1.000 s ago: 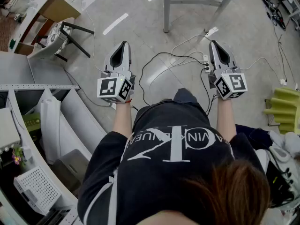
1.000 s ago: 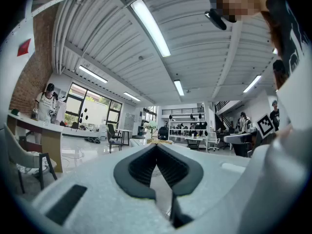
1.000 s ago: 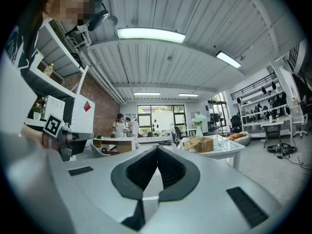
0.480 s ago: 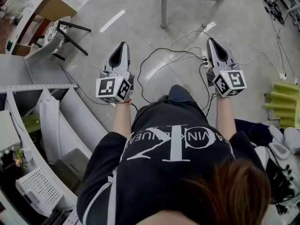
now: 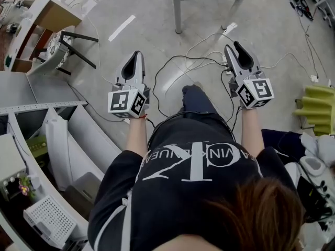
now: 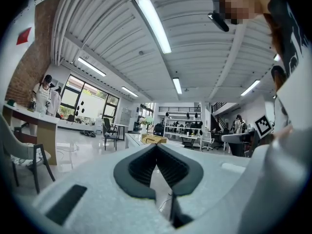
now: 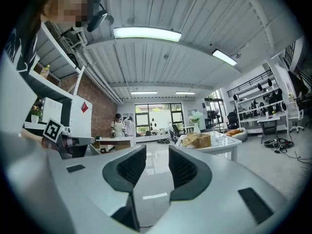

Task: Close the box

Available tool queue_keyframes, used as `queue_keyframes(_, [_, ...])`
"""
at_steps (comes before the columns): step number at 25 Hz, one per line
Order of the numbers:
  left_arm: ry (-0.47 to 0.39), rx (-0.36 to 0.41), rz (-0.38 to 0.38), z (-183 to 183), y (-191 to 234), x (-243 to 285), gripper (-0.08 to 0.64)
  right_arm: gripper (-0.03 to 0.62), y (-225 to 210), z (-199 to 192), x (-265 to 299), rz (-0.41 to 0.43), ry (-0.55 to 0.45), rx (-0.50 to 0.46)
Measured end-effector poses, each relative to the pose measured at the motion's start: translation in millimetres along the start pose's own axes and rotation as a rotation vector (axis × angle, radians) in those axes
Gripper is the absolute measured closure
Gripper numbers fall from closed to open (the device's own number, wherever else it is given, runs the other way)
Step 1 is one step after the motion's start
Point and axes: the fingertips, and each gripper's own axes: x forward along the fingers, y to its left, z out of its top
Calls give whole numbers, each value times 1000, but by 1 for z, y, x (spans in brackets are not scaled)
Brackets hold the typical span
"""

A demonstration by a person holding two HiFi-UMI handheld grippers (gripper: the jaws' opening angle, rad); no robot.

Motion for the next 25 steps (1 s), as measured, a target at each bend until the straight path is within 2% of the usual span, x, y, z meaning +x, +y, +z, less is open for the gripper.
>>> queue_keyframes(6, [19,-12,-9,-8,9,14,552,439,-9,-7,10,-7,14,19])
queue_keyframes(11, [17,-9,12,-3,28,45,552,421,-28,-10,43,-5,25,40])
queue_keyframes(16, [44,-4,5,-1,49,97,552,399,-57,-9,93,-23,20,79])
queue_keyframes(20, [39,-34,4,5,64,154,552,396,-82,-12,132,-17,54,61])
queue_keyframes(25, [36,-46,-37,14,68,218,552,396,-112,-1,175,-13,66,38])
